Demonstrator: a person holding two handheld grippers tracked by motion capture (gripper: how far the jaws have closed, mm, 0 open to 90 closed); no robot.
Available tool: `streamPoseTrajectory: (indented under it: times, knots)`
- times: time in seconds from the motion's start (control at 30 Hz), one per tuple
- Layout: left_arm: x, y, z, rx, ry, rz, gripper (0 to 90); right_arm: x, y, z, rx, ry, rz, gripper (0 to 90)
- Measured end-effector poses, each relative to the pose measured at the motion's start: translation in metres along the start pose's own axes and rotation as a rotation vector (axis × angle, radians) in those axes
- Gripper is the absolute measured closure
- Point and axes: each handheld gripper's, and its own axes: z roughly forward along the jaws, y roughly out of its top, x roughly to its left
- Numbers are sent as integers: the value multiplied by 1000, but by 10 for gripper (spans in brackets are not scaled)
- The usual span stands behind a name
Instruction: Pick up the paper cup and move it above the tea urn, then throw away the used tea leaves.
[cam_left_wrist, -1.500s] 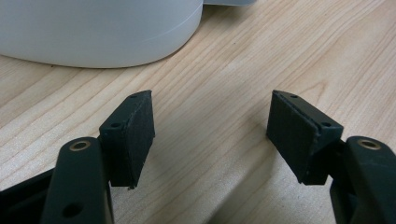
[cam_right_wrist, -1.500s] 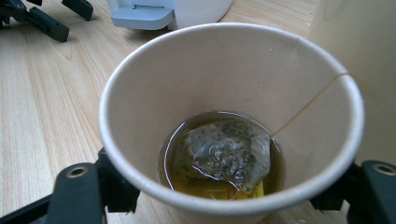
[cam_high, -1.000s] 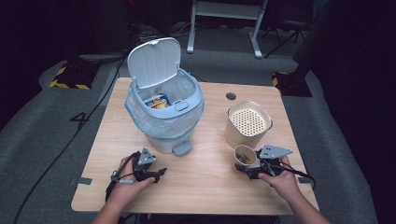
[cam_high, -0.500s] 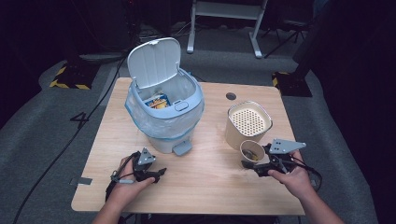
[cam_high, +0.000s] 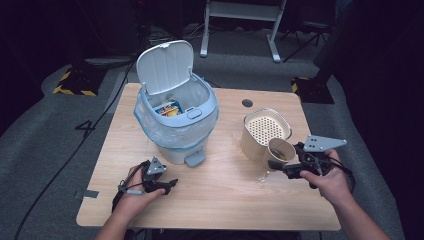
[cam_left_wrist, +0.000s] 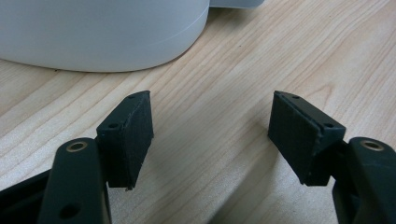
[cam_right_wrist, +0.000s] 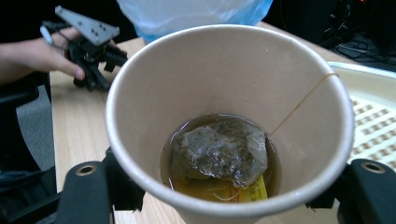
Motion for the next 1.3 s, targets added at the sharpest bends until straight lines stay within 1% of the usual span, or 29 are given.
streamPoseTrajectory:
  times: [0.07, 0.2, 0.37, 0.57, 0.7, 0.83, 1.07, 1.2, 1.3]
  knots:
    - [0, 0, 0, 1, 3, 5, 306, -3, 6, -3, -4, -7, -3, 320]
    - [0, 0, 0, 0, 3, 0, 305, -9, 19, -9, -6, -32, -22, 319]
    - [0, 0, 0, 0, 4, 1, 305, -19, 32, -16, -18, -59, -23, 320]
    - [0, 0, 0, 1, 5, 4, 305, -32, 42, -16, -15, -83, -11, 319]
    - [-1, 1, 1, 1, 10, 0, 305, -41, 49, -15, -19, -104, -15, 319]
    - [-1, 1, 1, 1, 9, -4, 305, -50, 54, -15, -26, -127, -15, 318]
    - [-1, 1, 1, 1, 11, 0, 305, -68, 57, -12, -19, -179, -52, 317]
    - [-1, 1, 1, 1, 9, -5, 304, -79, 57, -9, -16, -210, -78, 316]
    - [-1, 1, 0, 2, 11, -2, 305, -87, 57, -5, -11, -228, -96, 317]
